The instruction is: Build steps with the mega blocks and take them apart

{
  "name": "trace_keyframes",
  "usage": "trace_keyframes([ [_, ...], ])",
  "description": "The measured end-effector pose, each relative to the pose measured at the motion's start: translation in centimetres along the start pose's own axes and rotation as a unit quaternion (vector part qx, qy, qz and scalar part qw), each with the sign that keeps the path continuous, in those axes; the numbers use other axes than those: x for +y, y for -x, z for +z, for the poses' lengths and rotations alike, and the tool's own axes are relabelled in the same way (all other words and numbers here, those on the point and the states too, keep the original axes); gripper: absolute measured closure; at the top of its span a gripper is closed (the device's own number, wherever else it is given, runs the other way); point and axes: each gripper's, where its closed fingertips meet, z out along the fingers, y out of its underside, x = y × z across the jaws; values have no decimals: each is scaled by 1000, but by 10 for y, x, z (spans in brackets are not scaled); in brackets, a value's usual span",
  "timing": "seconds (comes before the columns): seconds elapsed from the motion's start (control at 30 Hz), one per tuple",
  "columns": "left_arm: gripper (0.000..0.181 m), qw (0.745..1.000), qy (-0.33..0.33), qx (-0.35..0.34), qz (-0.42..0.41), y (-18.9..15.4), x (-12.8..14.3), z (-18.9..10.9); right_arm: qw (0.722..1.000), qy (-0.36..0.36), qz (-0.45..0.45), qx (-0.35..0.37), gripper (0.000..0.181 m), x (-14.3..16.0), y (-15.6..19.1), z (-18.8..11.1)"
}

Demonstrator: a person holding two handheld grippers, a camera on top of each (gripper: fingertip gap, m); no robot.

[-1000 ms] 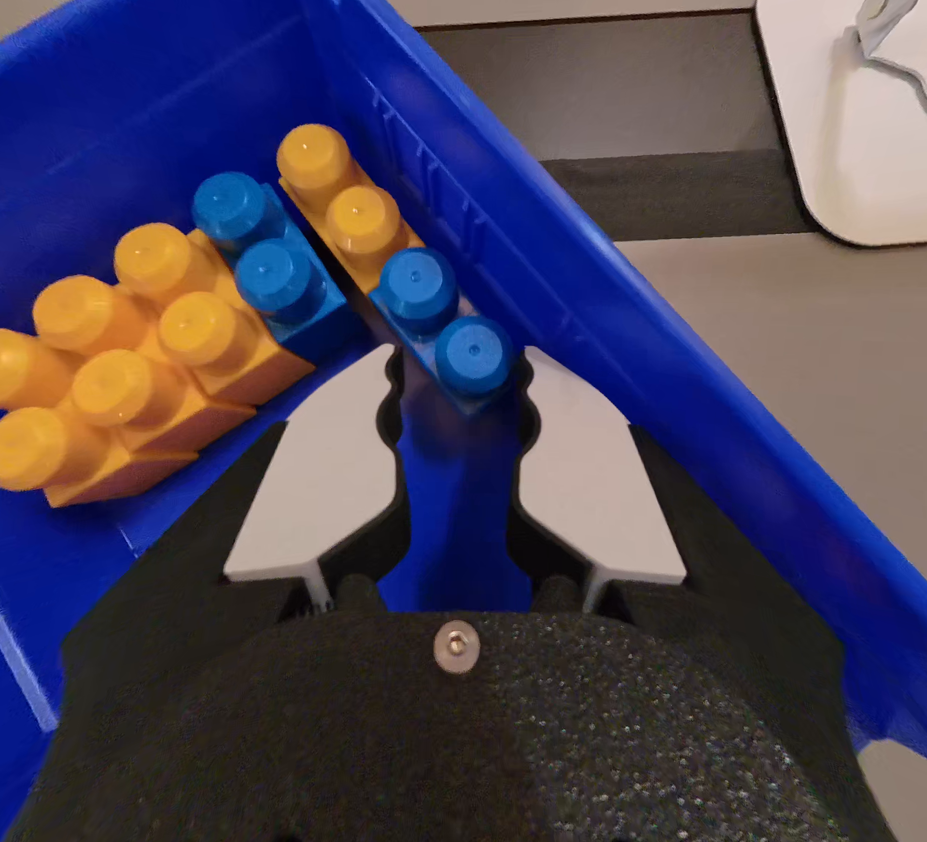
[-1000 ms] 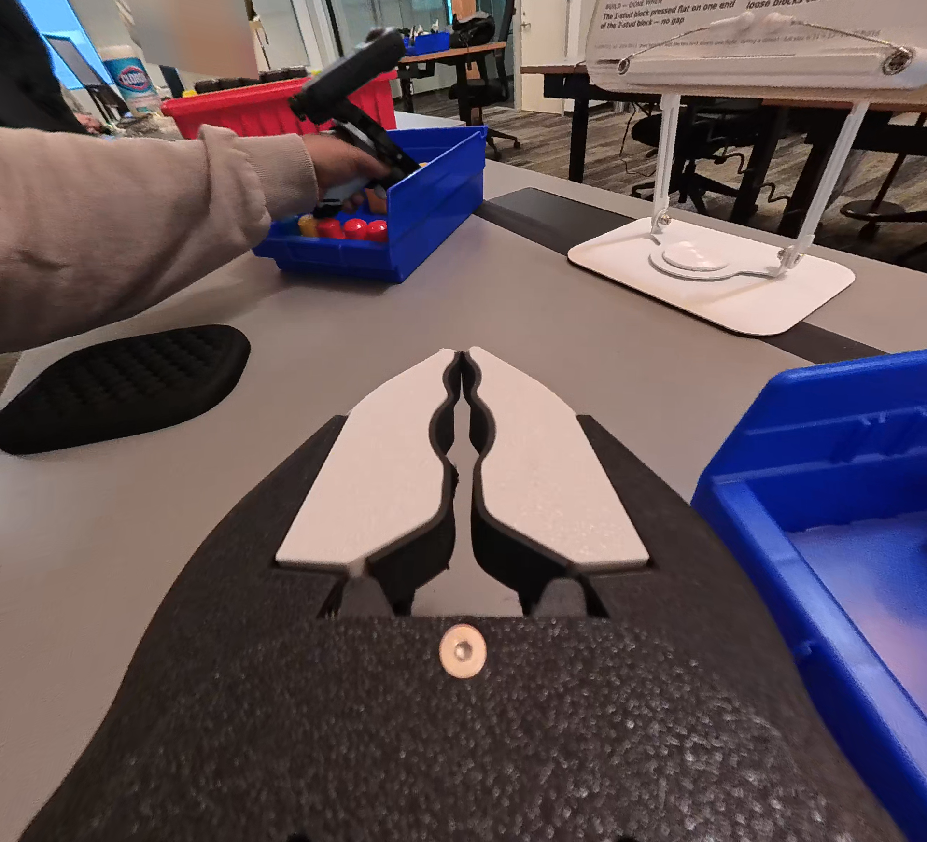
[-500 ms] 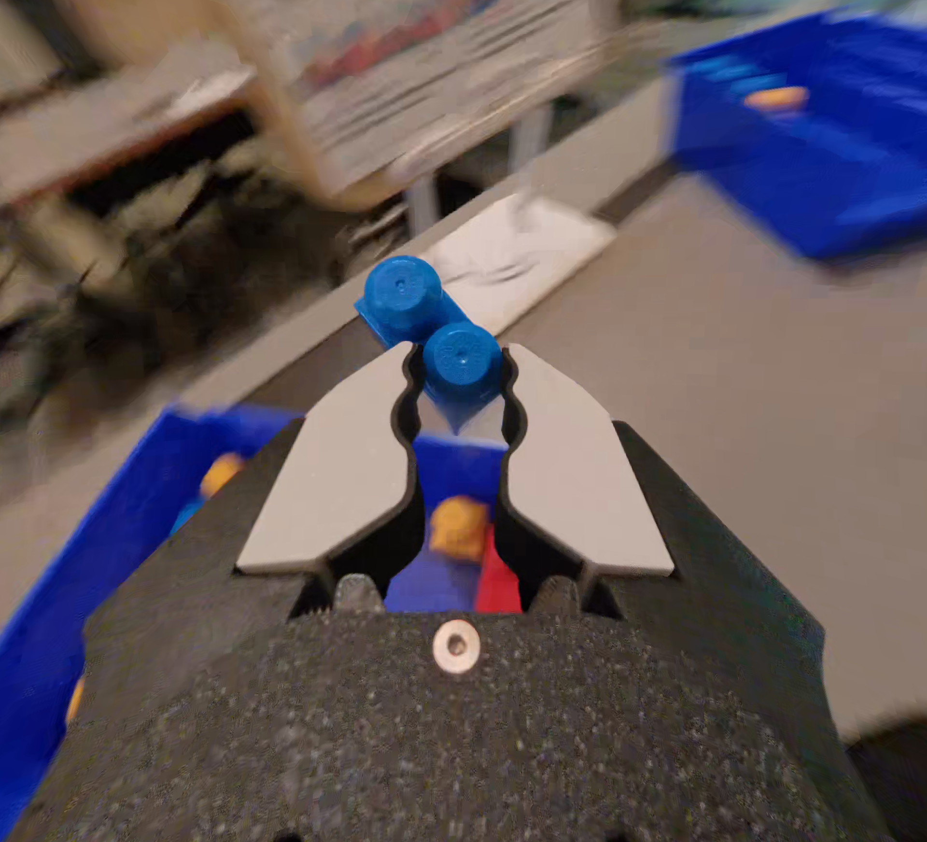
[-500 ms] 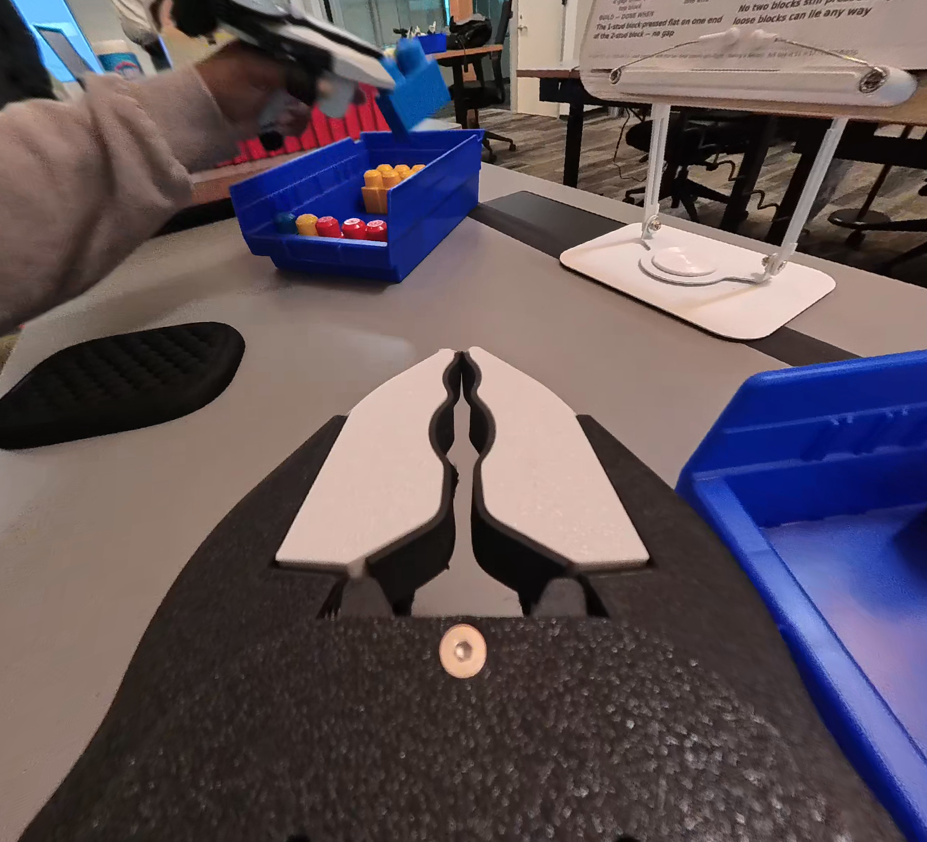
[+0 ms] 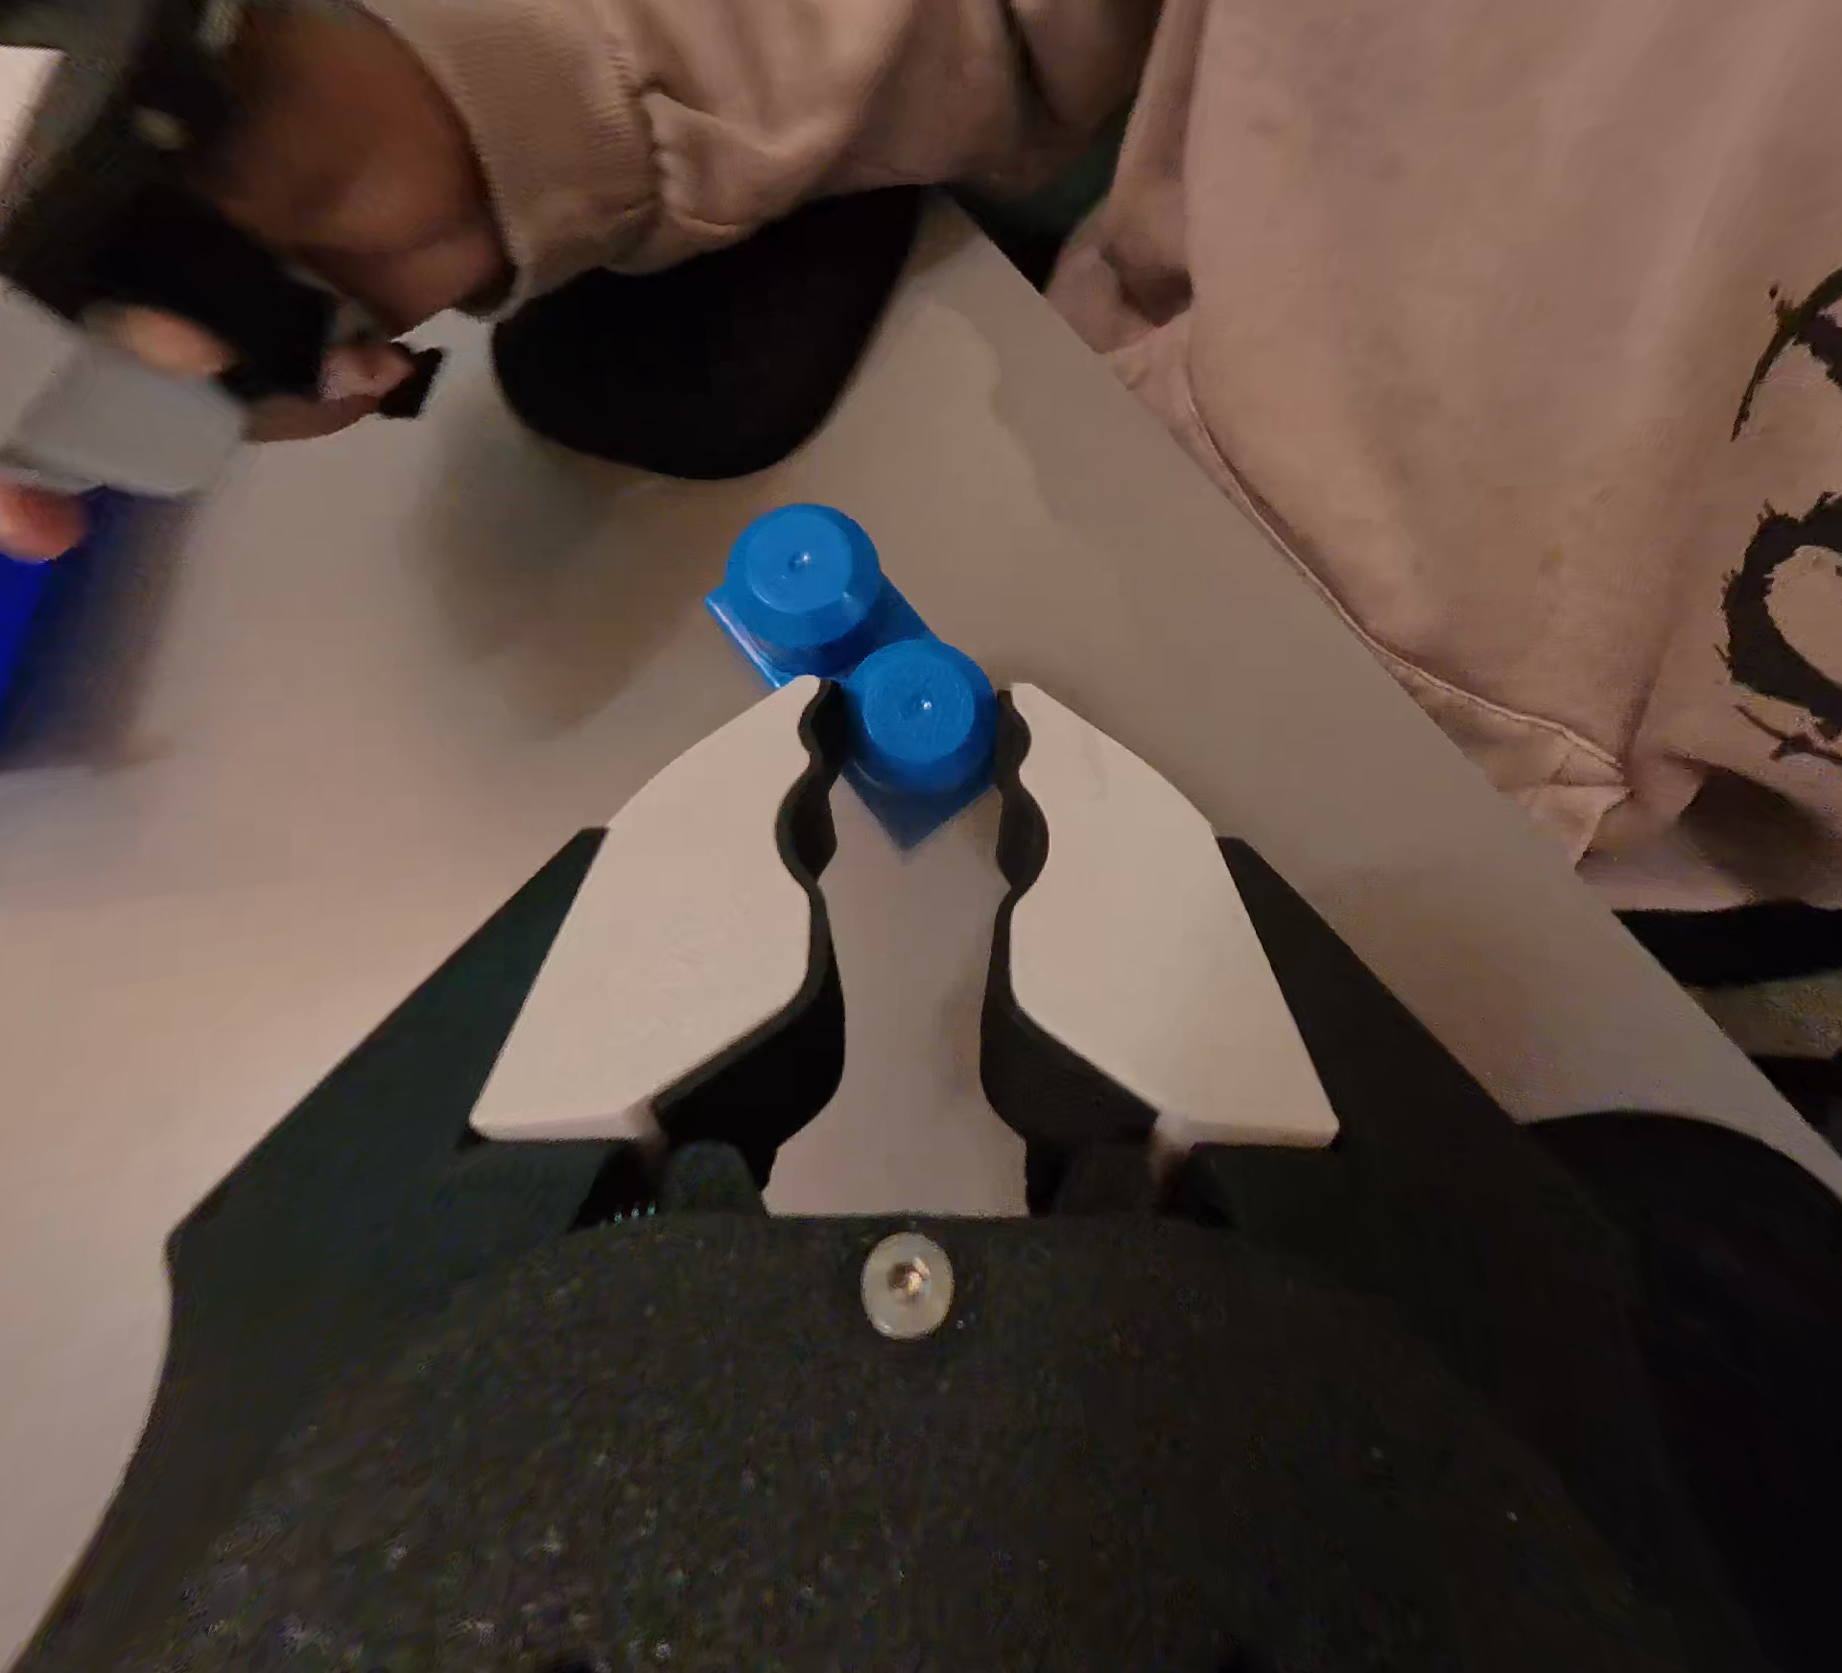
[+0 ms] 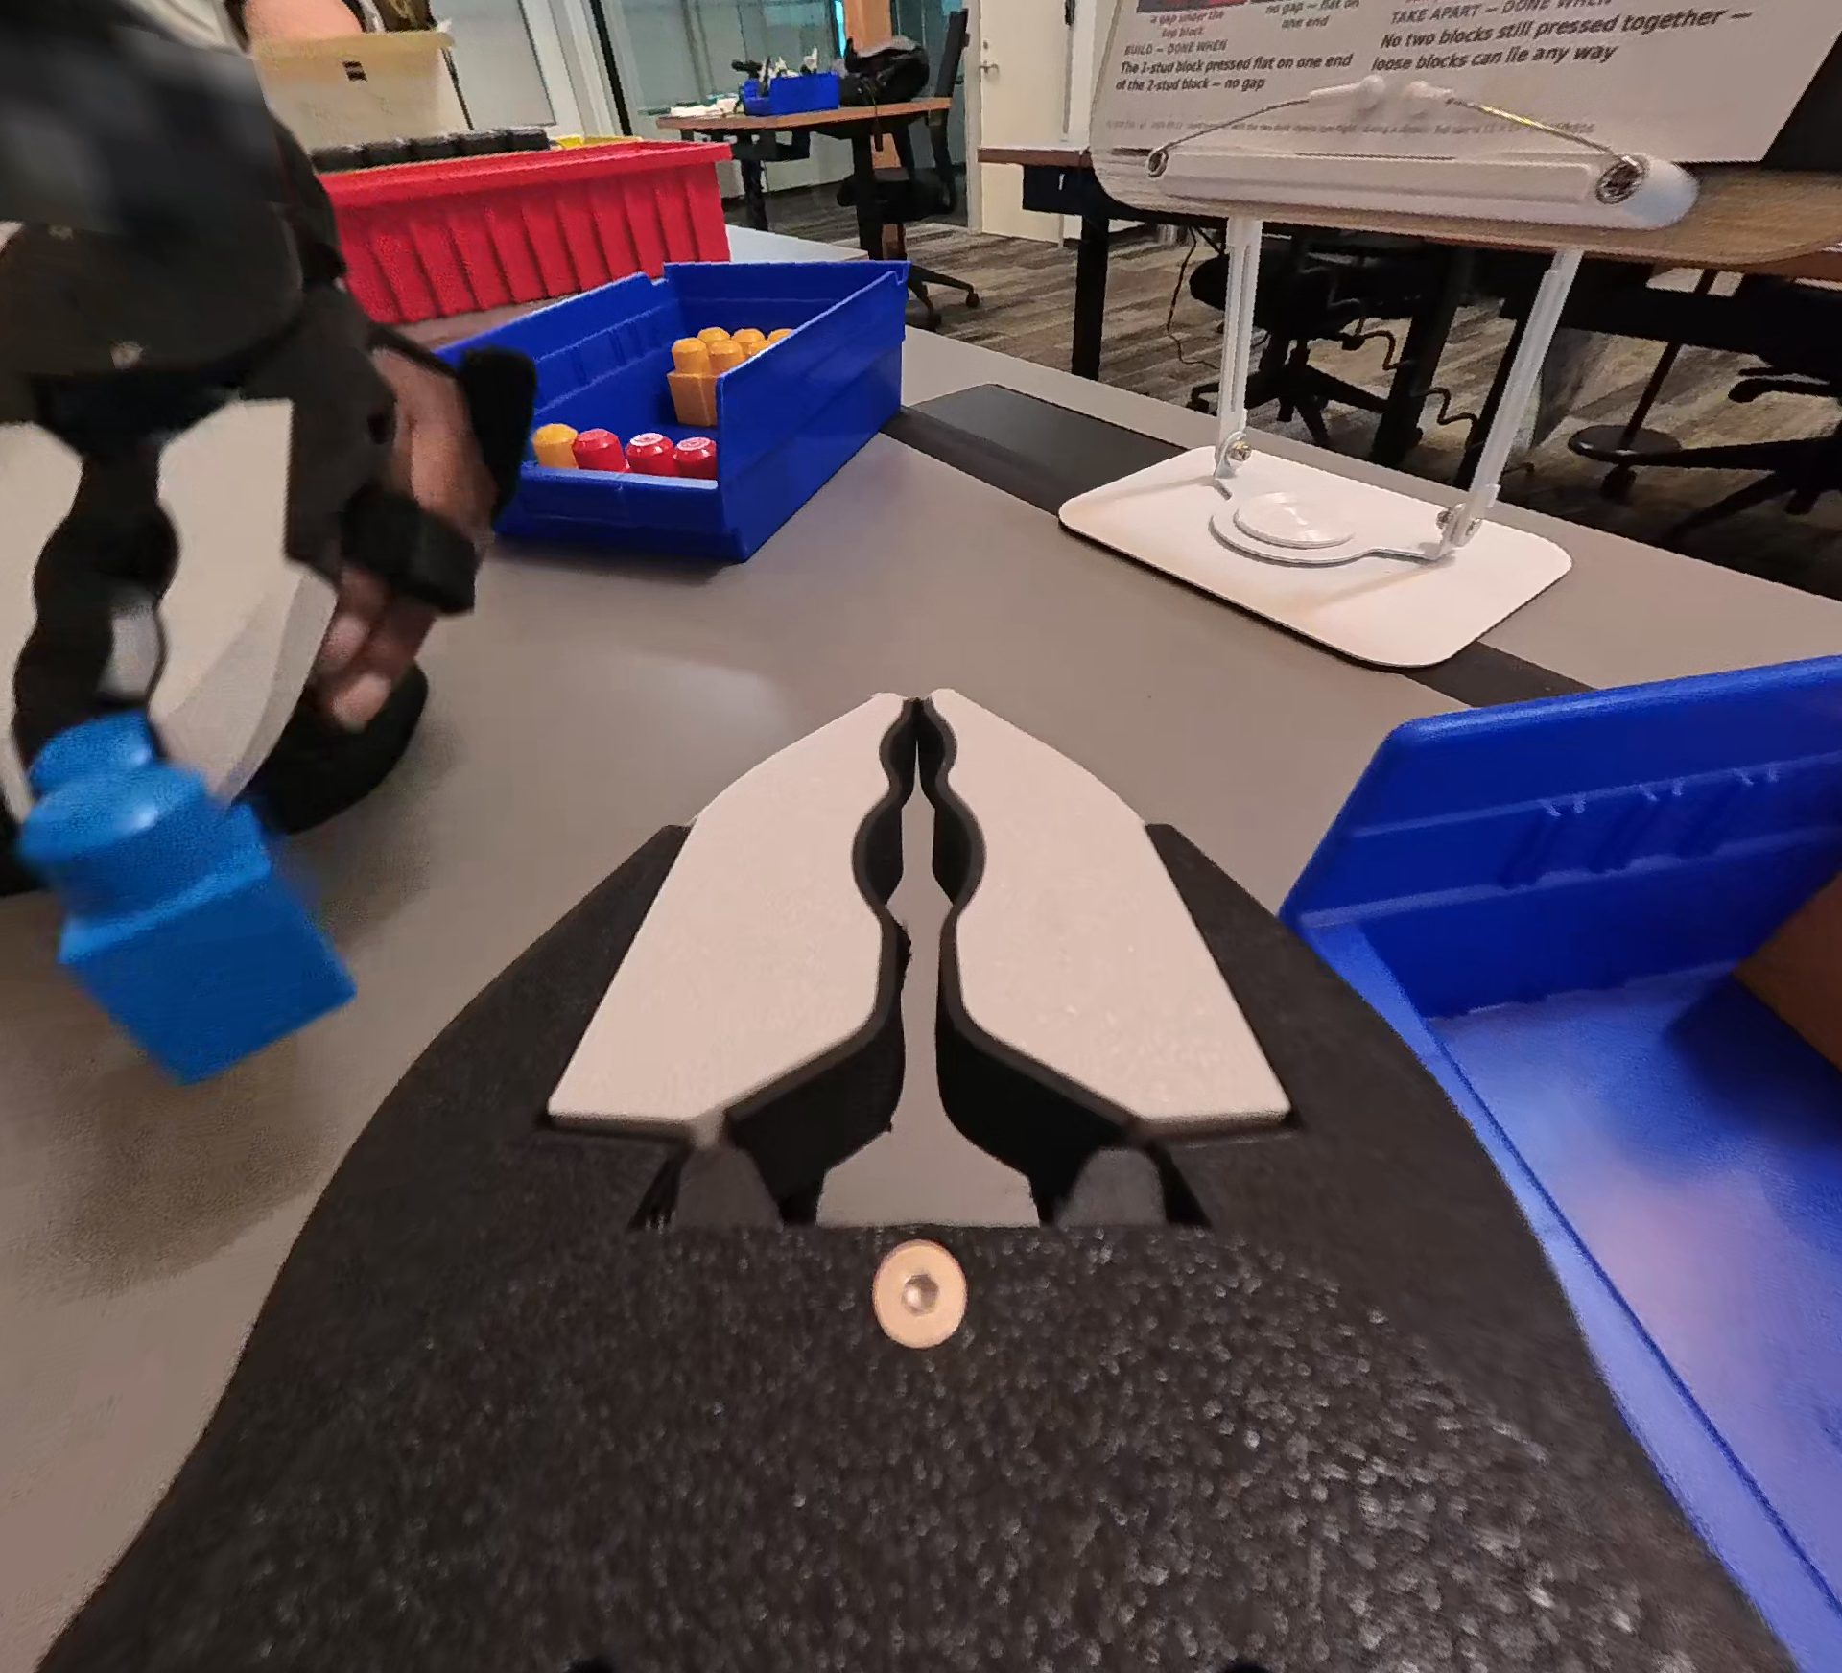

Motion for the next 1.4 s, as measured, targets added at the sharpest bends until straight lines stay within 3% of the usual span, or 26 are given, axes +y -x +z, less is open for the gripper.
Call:
trace_keyframes([
  [0.23, 151, 995, 46, 81, 46, -5, 11, 42, 1000, 3, -4, 1, 181, 1, -1, 0],
  [0.37, 152, 991, 79, 95, 46, -6, 25, 55, 1000, 5, -9, 3, 181, 2, -2, 0],
  [0.57, 152, 995, 61, 78, 29, -1, 24, 55, 1000, 5, -6, 0, 181, 2, -2, -1],
  [0.7, 140, 999, 14, 28, 13, 6, 5, 37, 1000, 6, -9, -3, 181, 3, 0, -1],
  [0.83, 133, 990, -52, -129, -28, 38, -15, -30, 1000, 6, -8, -4, 181, 3, 0, -1],
  [0.9, 135, 964, -73, -248, -64, 60, -10, -85, 1000, 6, -8, -5, 181, 3, 0, 0],
  [0.97, 146, 916, -66, -378, -118, 80, 13, -150, 1000, 6, -8, -6, 181, 3, 1, 0],
  [1.03, 144, 858, -32, -467, -211, 88, 54, -209, 1000, 7, -8, -7, 181, 3, 1, 0],
  [1.13, 148, 761, 36, -543, -353, 83, 123, -273, 1000, 12, -7, -10, 181, 5, 2, 2],
  [1.23, 146, 698, 100, -538, -461, 74, 174, -294, 1000, 18, -10, -14, 181, 8, 5, 4],
  [1.4, 137, 667, 160, -499, -531, 80, 210, -288, 1000, 18, -13, -10, 181, 8, 5, 3],
])
